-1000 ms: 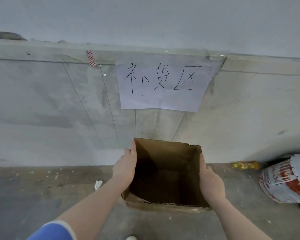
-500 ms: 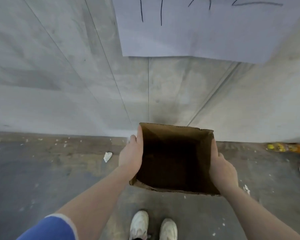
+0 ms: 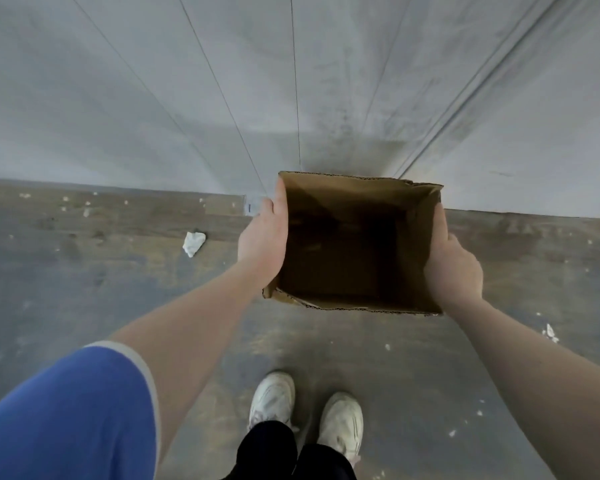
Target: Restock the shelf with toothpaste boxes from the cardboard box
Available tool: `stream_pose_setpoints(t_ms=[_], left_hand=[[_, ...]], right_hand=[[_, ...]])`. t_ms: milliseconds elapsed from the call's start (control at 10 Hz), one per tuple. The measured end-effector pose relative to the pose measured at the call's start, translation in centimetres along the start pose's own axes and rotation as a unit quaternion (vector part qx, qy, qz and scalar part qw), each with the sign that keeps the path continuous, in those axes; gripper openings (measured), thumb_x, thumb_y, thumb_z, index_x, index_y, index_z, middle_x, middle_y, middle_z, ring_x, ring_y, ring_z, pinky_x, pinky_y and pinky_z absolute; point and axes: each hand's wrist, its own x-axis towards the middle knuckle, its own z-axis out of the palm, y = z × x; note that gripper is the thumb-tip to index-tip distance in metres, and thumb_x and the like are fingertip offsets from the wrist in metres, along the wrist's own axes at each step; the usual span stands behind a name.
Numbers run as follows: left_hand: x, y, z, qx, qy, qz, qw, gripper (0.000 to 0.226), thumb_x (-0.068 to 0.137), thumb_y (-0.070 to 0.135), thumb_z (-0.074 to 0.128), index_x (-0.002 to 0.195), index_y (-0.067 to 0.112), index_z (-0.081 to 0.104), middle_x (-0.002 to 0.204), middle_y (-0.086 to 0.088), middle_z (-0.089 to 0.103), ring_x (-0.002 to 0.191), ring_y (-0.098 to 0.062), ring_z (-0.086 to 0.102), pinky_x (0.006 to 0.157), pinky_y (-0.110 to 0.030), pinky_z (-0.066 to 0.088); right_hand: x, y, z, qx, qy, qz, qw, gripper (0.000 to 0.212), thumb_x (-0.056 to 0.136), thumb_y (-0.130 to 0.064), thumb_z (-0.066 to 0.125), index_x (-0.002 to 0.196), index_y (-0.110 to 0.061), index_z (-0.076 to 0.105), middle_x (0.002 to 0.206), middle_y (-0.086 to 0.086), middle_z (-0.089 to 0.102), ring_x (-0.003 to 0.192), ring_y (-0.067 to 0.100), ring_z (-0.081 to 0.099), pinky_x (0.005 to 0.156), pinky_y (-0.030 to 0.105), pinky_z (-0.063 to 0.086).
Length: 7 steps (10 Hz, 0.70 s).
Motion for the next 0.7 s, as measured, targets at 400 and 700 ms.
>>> stream_pose_setpoints(t_ms=[400, 700], left_hand=[[1.7, 0.6, 3.2, -0.006, 0.011, -0.009, 1.000, 0.087, 0.086, -0.009, 0.044, 0.147, 0.013, -0.014, 0.125, -0.014, 0.040, 0.100, -0.024, 0.049, 0.074, -0.031, 0.047], [-1.4, 0.8, -0.3, 0.011, 0.019, 0.052, 0.998, 0.079, 0.093, 0.023, 0.052, 0.148, 0.008, -0.003, 0.153, -0.015, 0.013, 0.140, -0.031, 0.019, 0.113, -0.039, 0.021]], right_hand=[[1.6, -0.4, 2.6, 0.021, 0.017, -0.018, 0.999, 0.075, 0.092, -0.002, 0.036, 0.148, -0.020, -0.008, 0.120, 0.016, 0.051, 0.080, 0.033, 0.059, 0.058, 0.034, 0.039], [-1.1, -2.0, -0.8, 0.018, 0.053, -0.058, 0.997, 0.069, 0.094, -0.023, 0.047, 0.149, -0.009, 0.006, 0.142, 0.019, 0.033, 0.129, 0.035, 0.037, 0.104, 0.044, 0.034]])
